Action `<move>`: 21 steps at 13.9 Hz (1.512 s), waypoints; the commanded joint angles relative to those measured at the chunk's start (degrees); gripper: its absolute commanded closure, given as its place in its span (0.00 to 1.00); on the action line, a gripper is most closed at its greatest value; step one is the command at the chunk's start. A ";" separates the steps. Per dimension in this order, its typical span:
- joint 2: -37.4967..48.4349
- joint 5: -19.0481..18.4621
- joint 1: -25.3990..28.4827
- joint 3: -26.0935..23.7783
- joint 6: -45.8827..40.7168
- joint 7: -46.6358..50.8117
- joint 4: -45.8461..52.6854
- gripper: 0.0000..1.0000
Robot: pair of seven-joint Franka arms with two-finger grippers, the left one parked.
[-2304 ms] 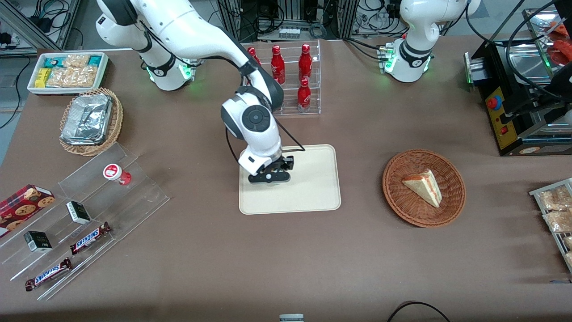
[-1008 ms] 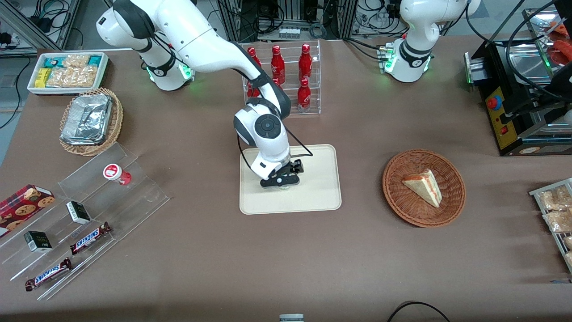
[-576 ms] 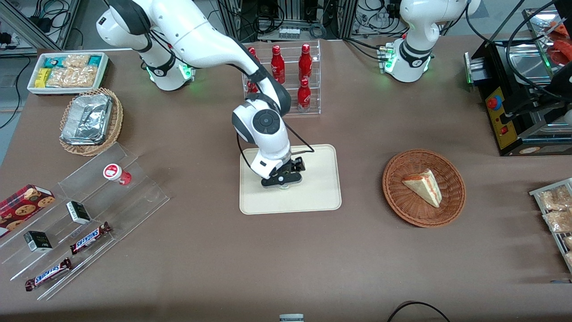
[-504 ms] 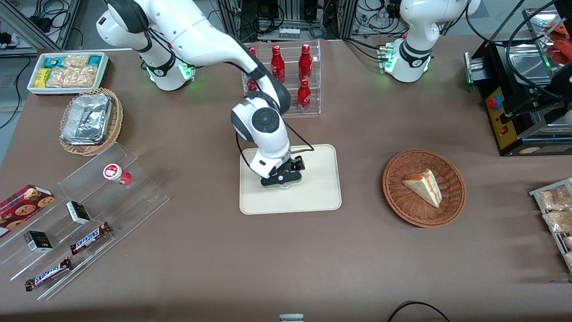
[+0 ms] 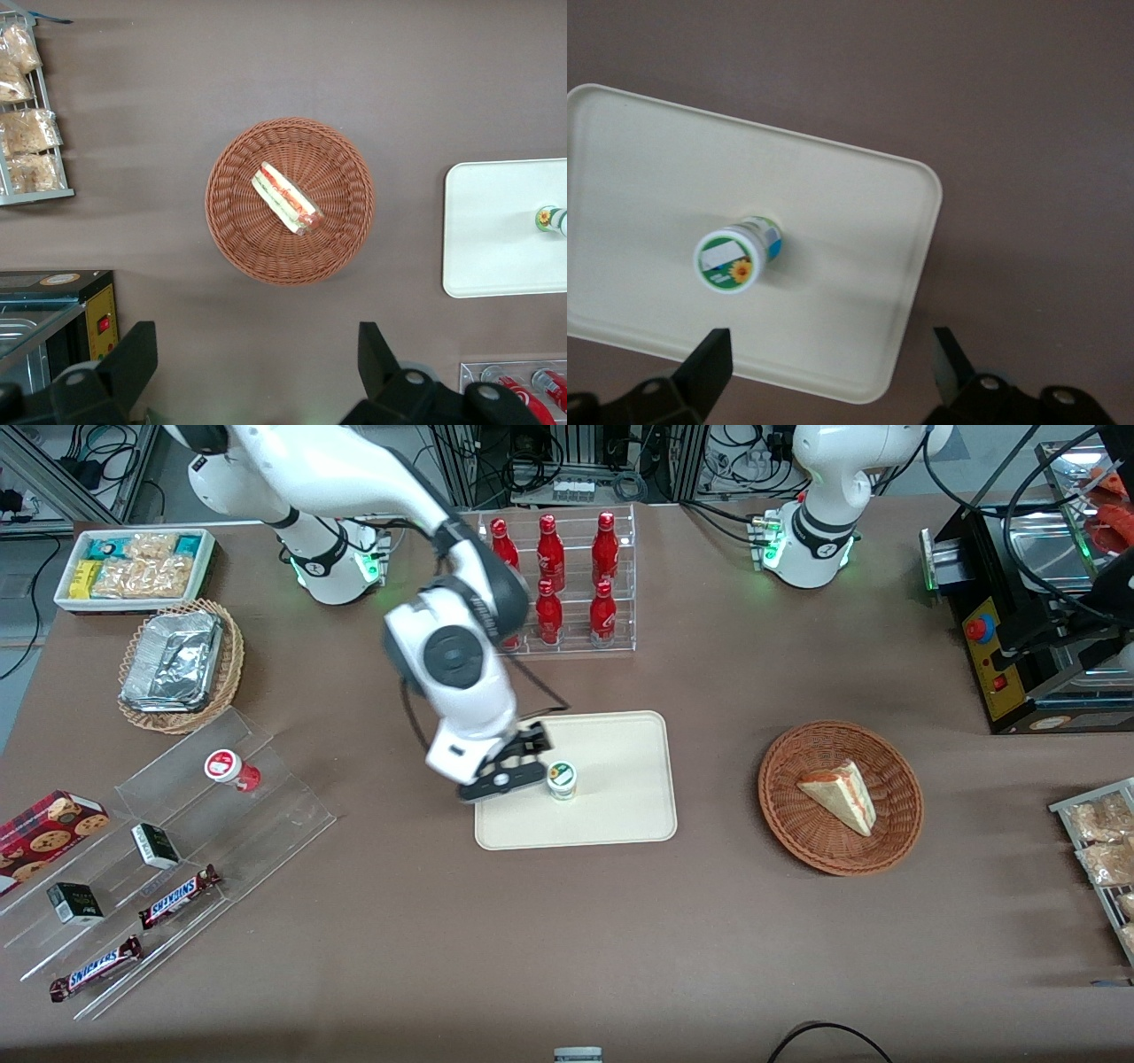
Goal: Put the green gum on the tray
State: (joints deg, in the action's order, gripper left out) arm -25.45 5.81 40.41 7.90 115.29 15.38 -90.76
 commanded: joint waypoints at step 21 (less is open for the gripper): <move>28.87 -6.16 -38.04 -4.30 -24.22 -20.66 -11.99 0.00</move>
State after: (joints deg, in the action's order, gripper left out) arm 0.35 1.26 2.61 3.61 93.31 -7.13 -100.98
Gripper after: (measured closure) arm 0.000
